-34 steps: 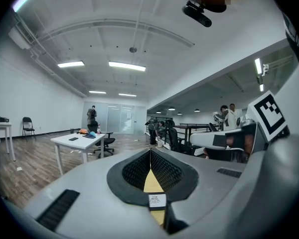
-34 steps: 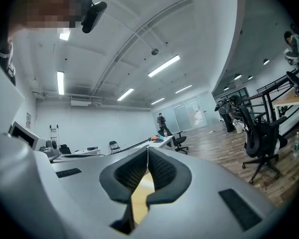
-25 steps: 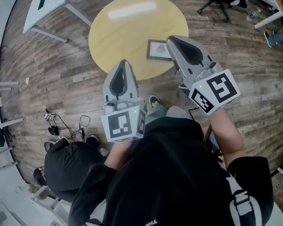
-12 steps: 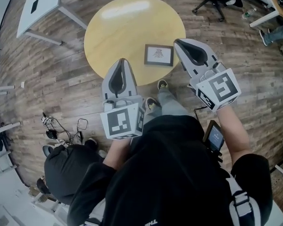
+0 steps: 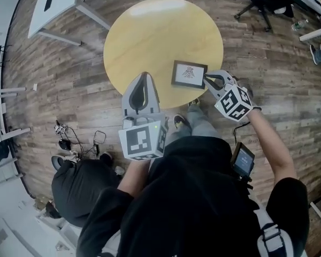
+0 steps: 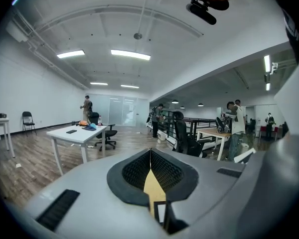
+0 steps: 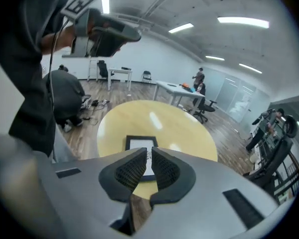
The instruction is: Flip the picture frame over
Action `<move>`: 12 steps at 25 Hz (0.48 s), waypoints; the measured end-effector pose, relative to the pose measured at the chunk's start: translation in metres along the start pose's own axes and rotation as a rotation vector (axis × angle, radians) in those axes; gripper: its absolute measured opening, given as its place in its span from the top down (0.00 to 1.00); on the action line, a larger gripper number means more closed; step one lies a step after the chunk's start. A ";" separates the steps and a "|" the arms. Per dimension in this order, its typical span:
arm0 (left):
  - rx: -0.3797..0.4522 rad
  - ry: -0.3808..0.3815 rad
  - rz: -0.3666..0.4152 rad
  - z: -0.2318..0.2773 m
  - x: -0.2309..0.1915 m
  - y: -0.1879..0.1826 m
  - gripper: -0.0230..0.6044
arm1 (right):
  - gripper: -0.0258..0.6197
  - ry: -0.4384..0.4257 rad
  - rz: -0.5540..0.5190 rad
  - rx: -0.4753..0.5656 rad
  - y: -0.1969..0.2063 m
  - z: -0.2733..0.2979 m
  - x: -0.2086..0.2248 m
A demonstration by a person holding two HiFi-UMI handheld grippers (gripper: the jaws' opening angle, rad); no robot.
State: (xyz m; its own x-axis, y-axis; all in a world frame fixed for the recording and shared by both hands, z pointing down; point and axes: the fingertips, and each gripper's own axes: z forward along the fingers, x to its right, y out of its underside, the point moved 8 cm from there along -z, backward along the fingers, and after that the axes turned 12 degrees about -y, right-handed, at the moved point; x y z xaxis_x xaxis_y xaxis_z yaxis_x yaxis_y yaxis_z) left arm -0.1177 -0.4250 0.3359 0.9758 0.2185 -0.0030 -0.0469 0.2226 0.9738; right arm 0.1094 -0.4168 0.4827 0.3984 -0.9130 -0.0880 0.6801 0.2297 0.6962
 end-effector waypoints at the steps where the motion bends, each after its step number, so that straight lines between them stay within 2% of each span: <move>1: -0.009 -0.007 0.004 0.005 0.001 0.001 0.93 | 0.93 -0.036 -0.031 -0.039 0.013 0.013 -0.002; 4: -0.038 -0.028 0.011 0.015 0.001 0.009 0.93 | 0.89 -0.141 -0.134 -0.124 0.038 0.045 -0.014; 7: -0.061 -0.047 0.024 0.019 -0.001 0.017 0.93 | 0.75 -0.234 -0.195 -0.191 0.056 0.066 -0.025; 12: -0.107 -0.062 0.028 0.029 0.003 0.028 0.93 | 0.71 -0.283 -0.379 -0.333 0.079 0.087 -0.032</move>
State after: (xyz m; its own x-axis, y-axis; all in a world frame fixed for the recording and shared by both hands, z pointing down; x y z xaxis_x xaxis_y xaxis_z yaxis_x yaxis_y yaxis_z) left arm -0.1099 -0.4452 0.3698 0.9850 0.1677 0.0409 -0.0933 0.3180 0.9435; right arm 0.0969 -0.3992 0.6023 -0.0601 -0.9963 -0.0619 0.9184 -0.0795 0.3876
